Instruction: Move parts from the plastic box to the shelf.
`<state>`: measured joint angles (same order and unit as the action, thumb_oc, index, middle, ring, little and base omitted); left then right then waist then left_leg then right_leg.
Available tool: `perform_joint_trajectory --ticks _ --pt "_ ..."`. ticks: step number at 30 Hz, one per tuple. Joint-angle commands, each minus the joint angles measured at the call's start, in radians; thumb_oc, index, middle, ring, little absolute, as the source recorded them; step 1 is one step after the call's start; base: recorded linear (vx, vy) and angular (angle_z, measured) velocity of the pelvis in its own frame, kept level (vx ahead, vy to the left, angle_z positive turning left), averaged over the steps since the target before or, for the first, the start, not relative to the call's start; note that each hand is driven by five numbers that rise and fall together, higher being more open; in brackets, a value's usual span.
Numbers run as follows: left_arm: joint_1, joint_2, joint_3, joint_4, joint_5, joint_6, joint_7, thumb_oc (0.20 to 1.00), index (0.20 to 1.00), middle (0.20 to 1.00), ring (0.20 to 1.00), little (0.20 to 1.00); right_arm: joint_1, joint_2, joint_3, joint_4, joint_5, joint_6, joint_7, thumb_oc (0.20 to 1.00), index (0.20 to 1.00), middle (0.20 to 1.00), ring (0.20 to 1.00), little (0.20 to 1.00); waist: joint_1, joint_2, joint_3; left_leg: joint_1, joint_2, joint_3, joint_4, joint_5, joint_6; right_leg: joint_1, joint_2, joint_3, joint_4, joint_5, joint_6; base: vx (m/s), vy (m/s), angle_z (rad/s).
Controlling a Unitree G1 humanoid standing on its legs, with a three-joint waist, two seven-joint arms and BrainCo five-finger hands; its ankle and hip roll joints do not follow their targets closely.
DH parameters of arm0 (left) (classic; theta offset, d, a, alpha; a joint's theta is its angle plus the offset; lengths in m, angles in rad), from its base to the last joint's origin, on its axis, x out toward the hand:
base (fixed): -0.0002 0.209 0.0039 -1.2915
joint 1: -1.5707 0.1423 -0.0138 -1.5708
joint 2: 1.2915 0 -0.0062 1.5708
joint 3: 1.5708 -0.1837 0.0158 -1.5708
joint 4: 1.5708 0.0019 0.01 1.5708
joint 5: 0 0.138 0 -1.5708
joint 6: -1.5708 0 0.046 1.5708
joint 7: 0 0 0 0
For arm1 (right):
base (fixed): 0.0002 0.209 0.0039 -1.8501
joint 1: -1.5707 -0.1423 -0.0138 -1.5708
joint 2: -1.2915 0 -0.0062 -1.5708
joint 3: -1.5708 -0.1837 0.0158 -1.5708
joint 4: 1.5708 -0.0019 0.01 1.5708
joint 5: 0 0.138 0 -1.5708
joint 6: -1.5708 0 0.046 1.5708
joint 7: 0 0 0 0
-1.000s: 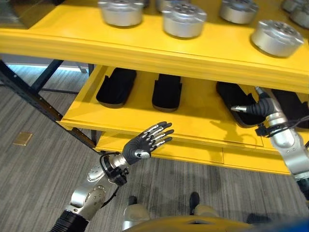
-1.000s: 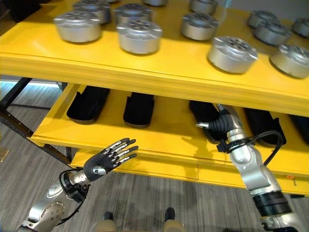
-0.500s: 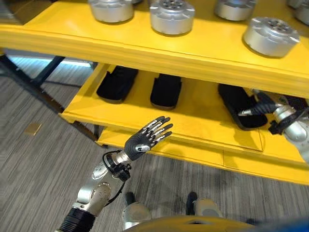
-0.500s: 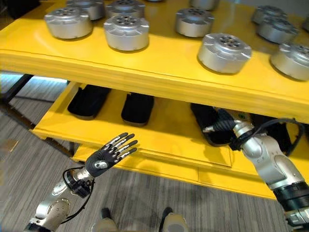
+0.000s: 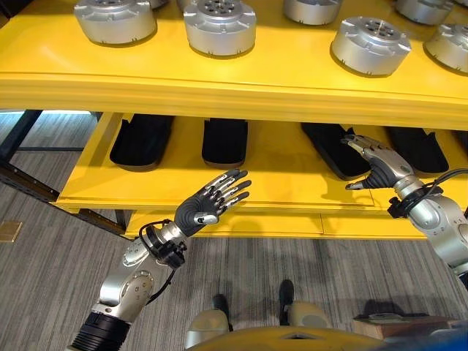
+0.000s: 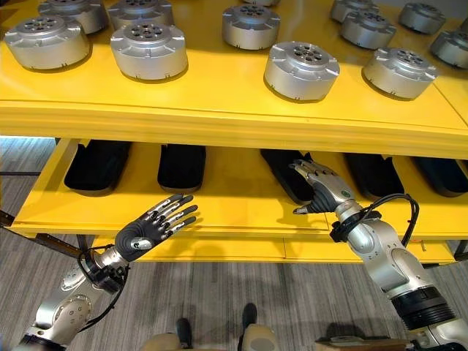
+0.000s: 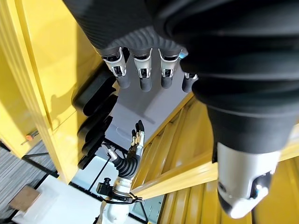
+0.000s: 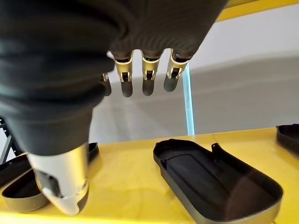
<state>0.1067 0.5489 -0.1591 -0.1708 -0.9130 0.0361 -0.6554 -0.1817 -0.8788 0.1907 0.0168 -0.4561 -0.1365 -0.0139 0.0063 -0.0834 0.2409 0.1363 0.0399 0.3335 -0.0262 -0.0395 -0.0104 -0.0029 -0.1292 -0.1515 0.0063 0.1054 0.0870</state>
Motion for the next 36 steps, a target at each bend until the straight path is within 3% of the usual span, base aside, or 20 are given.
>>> perform_joint_trajectory --ticks 1,3,5,8,14,19,27,30,33,36 --pt "0.012 0.002 -0.026 -0.013 -0.011 -0.049 -0.024 1.000 1.000 1.000 1.000 1.000 -0.082 -0.022 -0.005 0.055 0.008 0.000 -0.065 1.000 1.000 1.000 1.000 1.000 0.026 0.022 -0.035 -0.080 0.024 -0.104 0.104 -0.039 0.026 0.018 -0.038 -0.074 0.154 -0.100 0.072 -0.08 -0.298 -0.36" --pt "0.025 0.007 -0.022 -0.022 -0.027 -0.054 -0.037 1.000 1.000 1.000 1.000 1.000 -0.070 -0.004 -0.013 0.076 0.006 -0.017 -0.078 1.000 1.000 1.000 1.000 1.000 0.029 0.012 -0.029 -0.088 0.046 -0.110 0.127 -0.051 0.019 0.014 -0.099 -0.043 0.135 -0.023 0.097 -0.04 -0.310 0.12" --pt "0.035 0.010 -0.020 -0.023 -0.033 -0.057 -0.049 1.000 1.000 1.000 1.000 1.000 -0.060 0.006 -0.020 0.079 -0.014 -0.021 -0.079 1.000 1.000 1.000 1.000 1.000 0.025 0.013 -0.025 -0.088 0.068 -0.115 0.129 -0.050 0.008 0.024 -0.092 -0.022 0.117 -0.053 0.103 0.00 -0.217 0.12" --pt "0.036 0.006 -0.012 -0.042 -0.081 -0.063 -0.066 1.000 1.000 1.000 1.000 1.000 -0.079 -0.018 0.004 0.041 -0.040 0.011 -0.049 1.000 1.000 1.000 1.000 1.000 0.041 -0.007 -0.028 -0.096 0.108 -0.097 0.099 -0.018 -0.031 0.061 -0.076 -0.075 0.032 -0.069 0.105 -0.06 -0.383 0.06" --pt "0.022 -0.028 -0.009 -0.032 -0.043 -0.044 -0.031 1.000 1.000 1.000 1.000 1.000 -0.102 -0.041 0.016 0.051 -0.040 0.055 -0.012 1.000 1.000 1.000 1.000 1.000 0.040 -0.019 -0.039 -0.070 0.125 -0.113 0.011 0.040 -0.062 0.080 -0.043 -0.080 -0.003 -0.067 0.094 -0.01 -0.129 -0.21" --pt "0.036 -0.038 -0.009 -0.029 -0.074 -0.047 -0.015 1.000 1.000 1.000 1.000 1.000 -0.066 -0.058 0.002 0.062 -0.064 0.059 -0.016 1.000 1.000 1.000 1.000 1.000 0.033 0.003 -0.051 -0.048 0.127 -0.108 -0.014 0.049 -0.067 0.094 -0.044 -0.089 -0.002 -0.082 0.088 0.04 0.033 -0.05" --pt "0.039 -0.027 -0.003 -0.031 -0.018 -0.054 0.031 1.000 1.000 1.000 1.000 1.000 -0.101 -0.036 0.032 0.118 -0.157 0.075 -0.087 1.000 1.000 1.000 1.000 1.000 0.040 0.035 -0.052 -0.048 0.117 -0.116 -0.017 0.051 -0.066 0.099 -0.049 -0.100 0.015 -0.107 0.080 0.02 0.044 0.03" --pt "0.014 -0.019 -0.015 -0.031 -0.009 -0.043 0.036 1.000 1.000 1.000 1.000 1.000 -0.117 -0.017 0.058 0.138 -0.187 0.078 -0.147 1.000 1.000 1.000 1.000 1.000 0.049 0.030 -0.044 -0.066 0.115 -0.122 0.000 0.047 -0.061 0.090 -0.052 -0.098 0.020 -0.102 0.084 -0.01 -0.024 0.08" --pt "-0.002 -0.002 -0.022 -0.043 0.013 -0.040 0.071 1.000 1.000 1.000 1.000 1.000 -0.172 -0.001 0.084 0.162 -0.227 0.084 -0.276 1.000 1.000 1.000 1.000 1.000 0.060 0.029 -0.027 -0.090 0.112 -0.129 0.021 0.040 -0.056 0.080 -0.049 -0.091 0.031 -0.107 0.084 -0.02 -0.049 0.11" --pt "-0.028 0.017 -0.023 -0.051 0.014 -0.040 0.084 1.000 1.000 1.000 1.000 1.000 -0.236 0.007 0.102 0.186 -0.216 0.094 -0.318 1.000 1.000 1.000 1.000 1.000 0.075 0.041 0.014 -0.146 0.105 -0.144 0.051 0.040 -0.053 0.045 -0.050 -0.084 0.052 -0.114 0.080 -0.16 -0.037 0.02"
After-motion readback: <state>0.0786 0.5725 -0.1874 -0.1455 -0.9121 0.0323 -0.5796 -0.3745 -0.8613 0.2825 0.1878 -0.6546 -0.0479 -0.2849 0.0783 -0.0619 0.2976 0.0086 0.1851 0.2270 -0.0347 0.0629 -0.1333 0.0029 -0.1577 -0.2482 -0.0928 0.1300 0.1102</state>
